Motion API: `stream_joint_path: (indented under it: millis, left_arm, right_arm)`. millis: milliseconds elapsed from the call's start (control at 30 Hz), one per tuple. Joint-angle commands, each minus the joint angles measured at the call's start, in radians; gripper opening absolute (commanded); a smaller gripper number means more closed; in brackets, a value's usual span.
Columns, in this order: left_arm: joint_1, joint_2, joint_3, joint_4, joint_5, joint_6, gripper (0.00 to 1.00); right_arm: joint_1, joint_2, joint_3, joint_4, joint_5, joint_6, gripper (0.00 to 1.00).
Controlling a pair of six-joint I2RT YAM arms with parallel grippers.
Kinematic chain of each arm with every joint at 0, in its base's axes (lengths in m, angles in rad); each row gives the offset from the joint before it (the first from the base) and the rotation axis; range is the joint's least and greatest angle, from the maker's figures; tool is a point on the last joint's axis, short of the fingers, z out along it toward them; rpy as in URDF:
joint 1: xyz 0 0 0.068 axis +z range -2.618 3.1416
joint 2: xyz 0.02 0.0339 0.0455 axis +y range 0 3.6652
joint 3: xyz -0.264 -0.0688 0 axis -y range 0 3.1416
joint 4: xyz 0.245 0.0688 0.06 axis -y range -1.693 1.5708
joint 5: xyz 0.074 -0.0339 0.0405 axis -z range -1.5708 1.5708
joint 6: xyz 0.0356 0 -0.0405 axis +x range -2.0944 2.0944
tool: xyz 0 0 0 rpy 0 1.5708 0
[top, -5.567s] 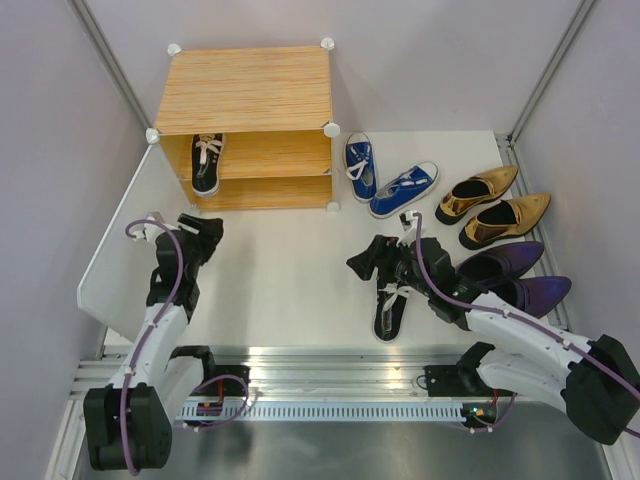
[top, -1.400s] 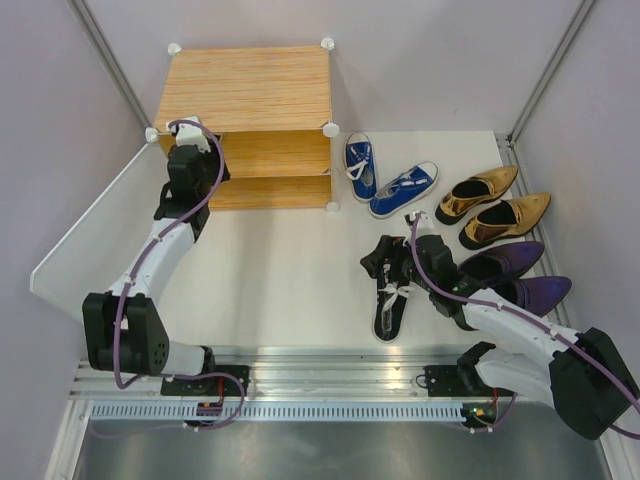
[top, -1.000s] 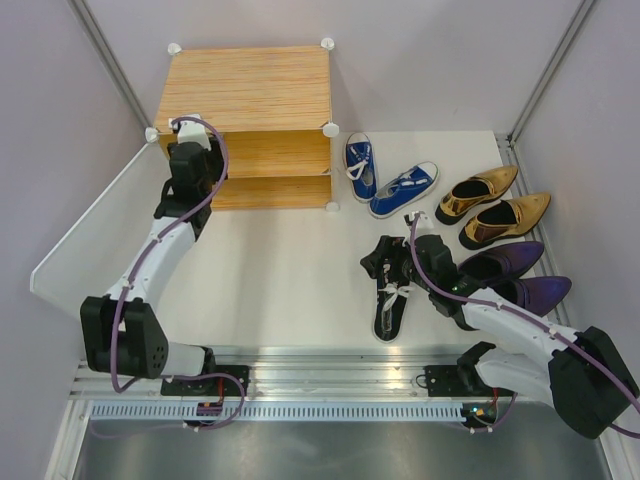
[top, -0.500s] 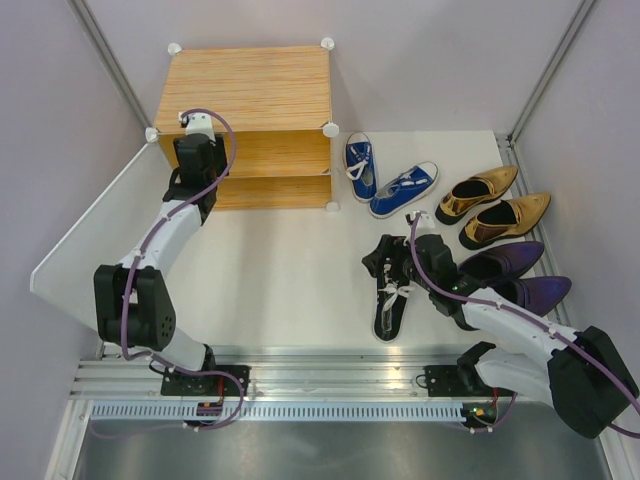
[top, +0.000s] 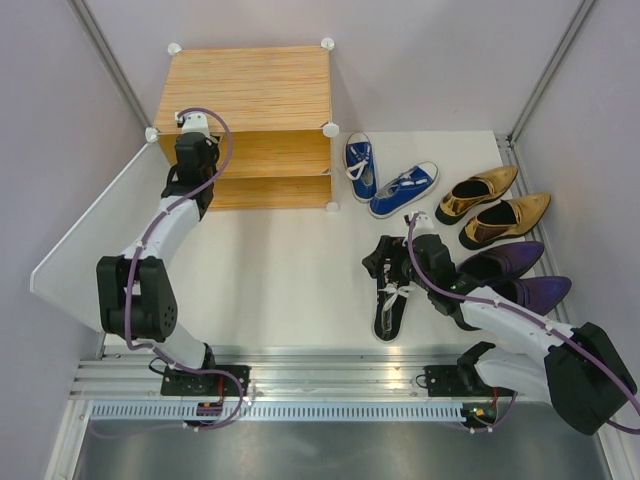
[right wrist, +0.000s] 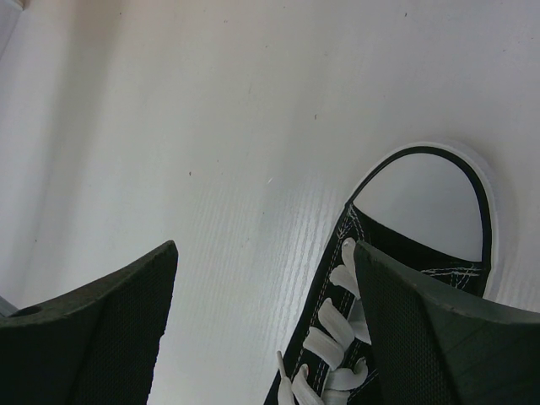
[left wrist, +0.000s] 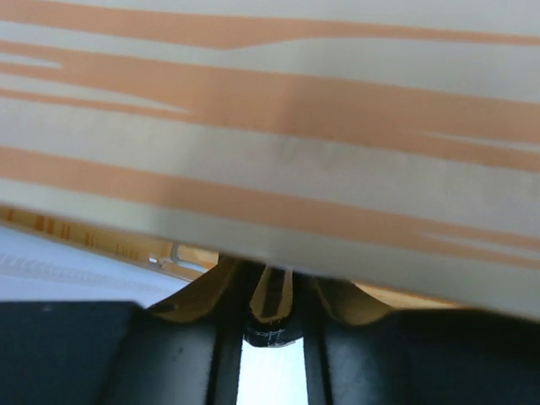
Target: Place and organize the shoes in the shoe cabinet
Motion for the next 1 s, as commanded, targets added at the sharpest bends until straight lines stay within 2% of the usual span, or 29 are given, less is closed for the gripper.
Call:
stream_joint_path:
  millis: [0, 133, 233, 700, 967]
  left_arm:
    - [0.015, 0.025, 0.041, 0.018, 0.035, 0.016, 0.31]
    - [0.017, 0.036, 0.043, 0.009, 0.023, 0.015, 0.24]
    - [0.017, 0.042, 0.044, 0.006, -0.005, 0.016, 0.02]
    - [0.021, 0.093, 0.135, -0.144, -0.271, -0.215, 0.02]
    - [0.021, 0.083, 0.150, -0.172, -0.384, -0.269, 0.02]
  right_arm:
    - [-0.008, -0.002, 0.010, 0.035, 0.019, -0.015, 0.88]
    - [-0.008, -0.002, 0.011, 0.035, 0.019, -0.015, 0.88]
    - [-0.010, 0.001, 0.013, 0.035, 0.016, -0.017, 0.88]
    - [-0.010, 0.009, 0.018, 0.035, 0.011, -0.014, 0.89]
    - [-0.010, 0.008, 0.018, 0.035, 0.011, -0.015, 0.89]
